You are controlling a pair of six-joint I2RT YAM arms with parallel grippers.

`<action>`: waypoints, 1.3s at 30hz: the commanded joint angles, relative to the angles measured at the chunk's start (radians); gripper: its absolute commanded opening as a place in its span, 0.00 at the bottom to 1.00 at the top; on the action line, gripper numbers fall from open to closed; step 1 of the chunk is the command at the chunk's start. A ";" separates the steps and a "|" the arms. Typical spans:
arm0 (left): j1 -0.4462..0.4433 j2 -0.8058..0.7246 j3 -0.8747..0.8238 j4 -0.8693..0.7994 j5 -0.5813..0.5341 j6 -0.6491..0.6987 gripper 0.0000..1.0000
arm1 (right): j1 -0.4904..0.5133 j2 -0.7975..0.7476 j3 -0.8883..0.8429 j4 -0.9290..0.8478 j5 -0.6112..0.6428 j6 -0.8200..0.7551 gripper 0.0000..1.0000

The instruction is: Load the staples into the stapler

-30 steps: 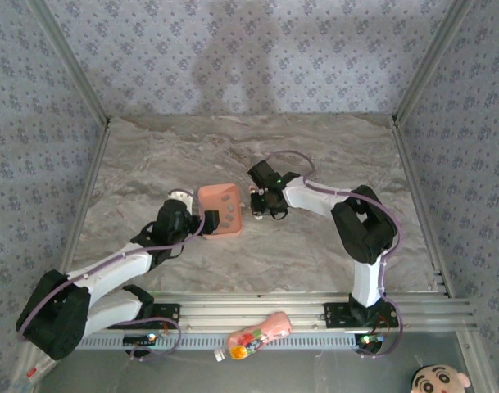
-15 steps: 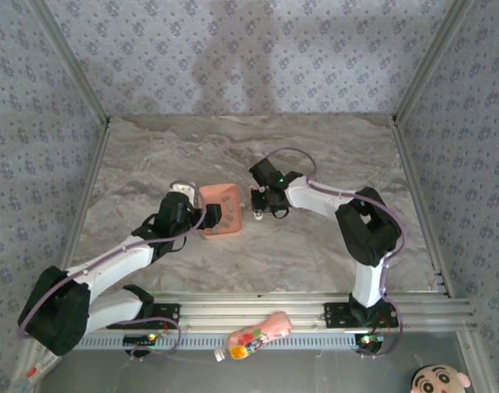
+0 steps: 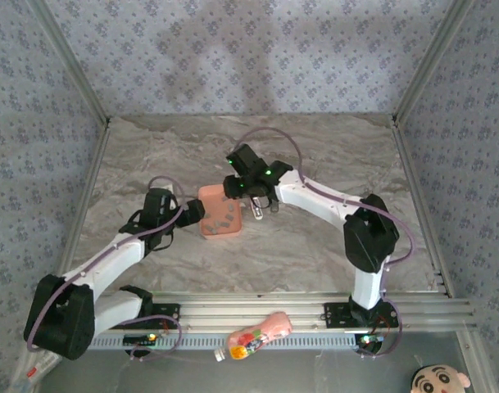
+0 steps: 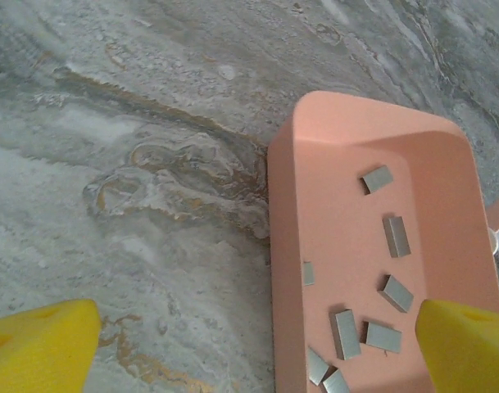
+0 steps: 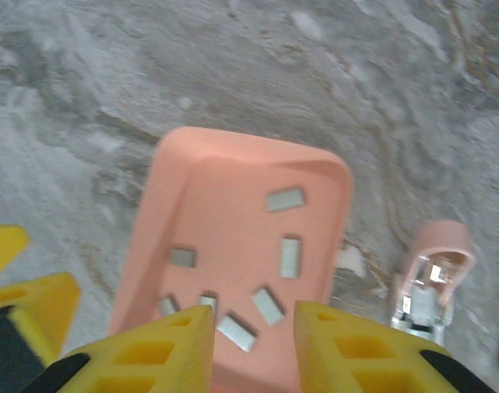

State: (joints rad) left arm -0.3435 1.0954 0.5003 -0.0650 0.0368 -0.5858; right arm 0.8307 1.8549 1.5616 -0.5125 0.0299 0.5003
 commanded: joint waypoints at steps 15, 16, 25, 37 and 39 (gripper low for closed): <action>0.119 -0.098 -0.094 -0.010 0.131 -0.091 0.98 | 0.083 0.209 0.244 -0.331 -0.108 -0.240 0.38; 0.122 -0.101 -0.100 -0.007 0.134 -0.095 0.98 | 0.083 0.219 0.251 -0.353 -0.103 -0.262 0.38; 0.133 -0.141 -0.160 0.027 0.121 -0.122 0.98 | 0.080 0.354 0.386 -0.477 -0.063 -0.427 0.38; 0.135 -0.205 -0.176 -0.009 0.058 -0.090 0.98 | 0.073 0.488 0.525 -0.546 -0.055 -0.471 0.35; 0.136 -0.211 -0.174 -0.016 0.052 -0.083 0.98 | 0.073 0.509 0.551 -0.564 -0.046 -0.474 0.35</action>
State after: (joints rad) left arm -0.2157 0.9031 0.3241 -0.0578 0.1120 -0.6930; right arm 0.9058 2.3260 2.0659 -1.0119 -0.0326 0.0532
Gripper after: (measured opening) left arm 0.983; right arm 0.353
